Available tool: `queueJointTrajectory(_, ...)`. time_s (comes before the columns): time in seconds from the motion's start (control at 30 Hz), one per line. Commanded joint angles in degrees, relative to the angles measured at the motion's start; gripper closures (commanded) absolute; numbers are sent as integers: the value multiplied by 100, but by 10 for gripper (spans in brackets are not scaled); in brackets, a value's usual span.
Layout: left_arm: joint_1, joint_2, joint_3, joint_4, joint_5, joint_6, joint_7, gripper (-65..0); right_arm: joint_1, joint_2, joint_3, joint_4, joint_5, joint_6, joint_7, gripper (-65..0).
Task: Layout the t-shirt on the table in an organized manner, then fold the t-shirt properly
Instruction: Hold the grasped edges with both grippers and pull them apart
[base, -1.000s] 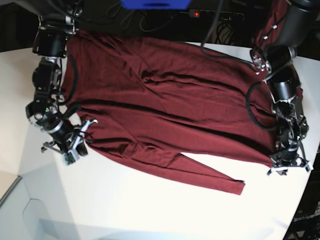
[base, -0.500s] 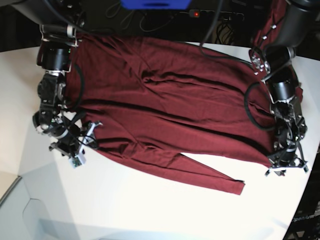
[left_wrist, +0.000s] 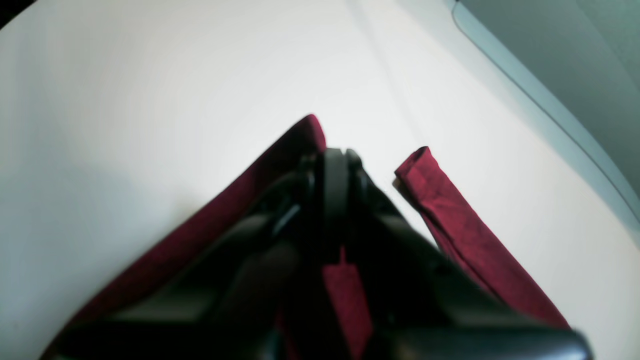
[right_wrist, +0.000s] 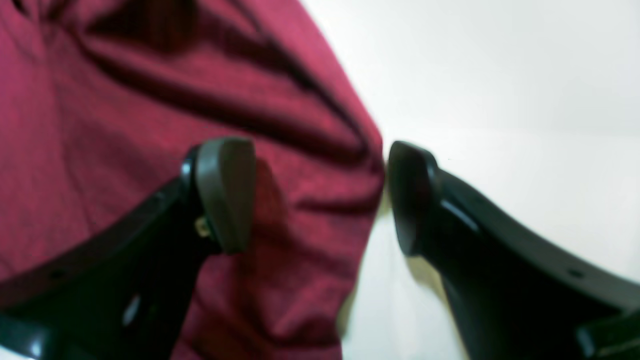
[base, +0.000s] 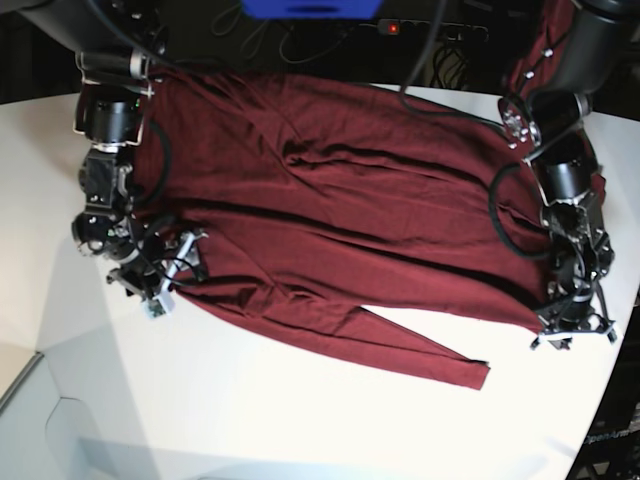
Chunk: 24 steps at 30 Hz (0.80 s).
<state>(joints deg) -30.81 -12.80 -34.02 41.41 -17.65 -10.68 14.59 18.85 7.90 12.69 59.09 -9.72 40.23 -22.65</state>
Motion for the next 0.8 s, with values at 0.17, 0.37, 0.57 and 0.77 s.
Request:
queueJointTrajectory(0.17,-141,-79,4,83,-33,-62,-136,-1,176,58,-7,82,88,-23,160,-399)
queueJointTrajectory(0.37,-141,-79,4,83,-33,-62,-136,-1,291,49,-34,-331,88,-23,160,-89)
queueJointTrajectory(0.57,-141,-96,4,83,-24,-62,-136,-1,352,58,-7,-498,88,-23,151,0)
queueJointTrajectory(0.77,-141,-96,-5,154,-33,-62,-110,-1,18,23,2,777,97,-23,116,0)
